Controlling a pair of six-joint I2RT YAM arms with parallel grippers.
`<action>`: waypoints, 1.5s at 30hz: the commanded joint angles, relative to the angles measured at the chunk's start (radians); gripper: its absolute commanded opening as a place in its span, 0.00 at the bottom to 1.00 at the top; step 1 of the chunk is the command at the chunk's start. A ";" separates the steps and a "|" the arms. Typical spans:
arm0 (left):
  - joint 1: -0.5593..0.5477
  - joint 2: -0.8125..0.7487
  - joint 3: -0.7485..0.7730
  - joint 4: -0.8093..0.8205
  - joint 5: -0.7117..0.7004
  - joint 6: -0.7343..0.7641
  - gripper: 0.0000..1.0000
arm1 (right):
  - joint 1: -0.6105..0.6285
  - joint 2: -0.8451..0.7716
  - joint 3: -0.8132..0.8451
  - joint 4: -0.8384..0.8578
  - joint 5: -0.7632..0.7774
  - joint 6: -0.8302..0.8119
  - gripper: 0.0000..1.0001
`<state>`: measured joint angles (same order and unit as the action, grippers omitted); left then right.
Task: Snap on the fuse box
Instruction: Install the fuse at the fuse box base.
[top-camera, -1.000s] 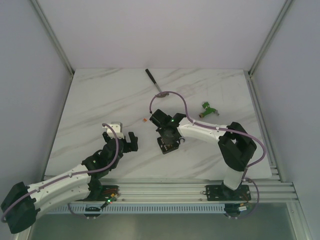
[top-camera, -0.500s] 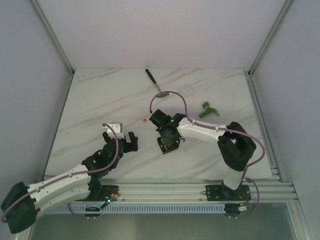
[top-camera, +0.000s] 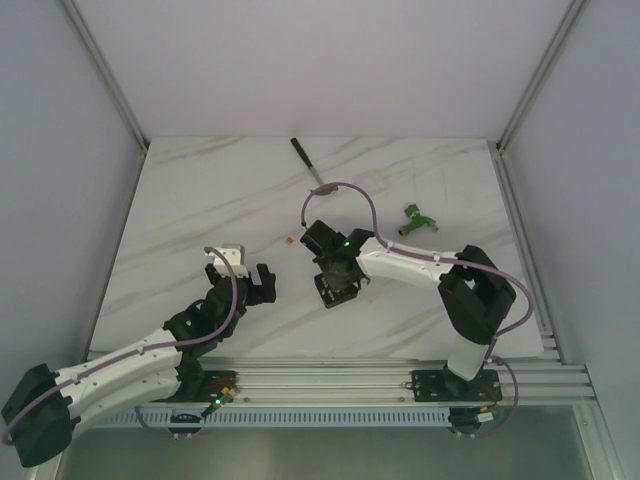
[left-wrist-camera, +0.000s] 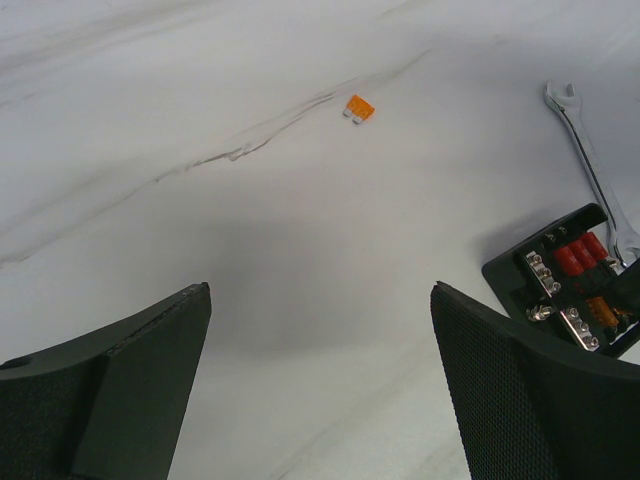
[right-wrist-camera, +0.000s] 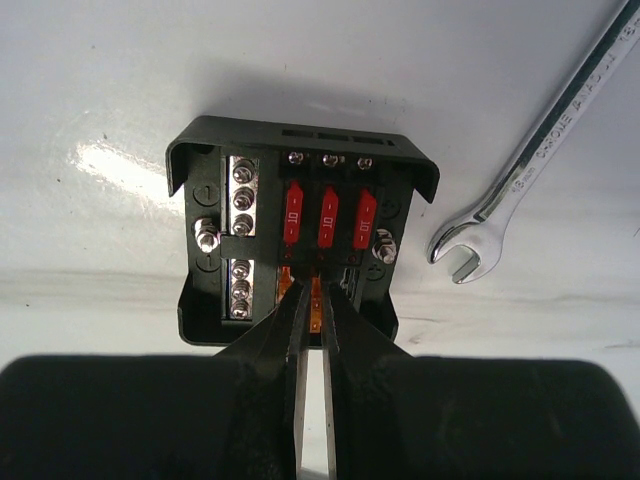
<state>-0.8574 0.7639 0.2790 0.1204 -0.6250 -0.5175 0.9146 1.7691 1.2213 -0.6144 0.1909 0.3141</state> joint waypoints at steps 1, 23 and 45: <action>0.004 -0.011 0.006 0.030 0.001 0.008 1.00 | 0.010 -0.019 -0.043 -0.042 0.026 0.011 0.03; 0.004 -0.029 0.004 0.025 0.010 0.005 1.00 | 0.020 -0.090 -0.060 0.017 0.000 0.023 0.28; 0.004 -0.031 0.007 0.024 0.010 0.003 1.00 | 0.019 -0.012 -0.079 0.018 -0.048 0.026 0.04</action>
<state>-0.8574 0.7422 0.2790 0.1200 -0.6170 -0.5179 0.9295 1.7103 1.1614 -0.5919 0.1658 0.3328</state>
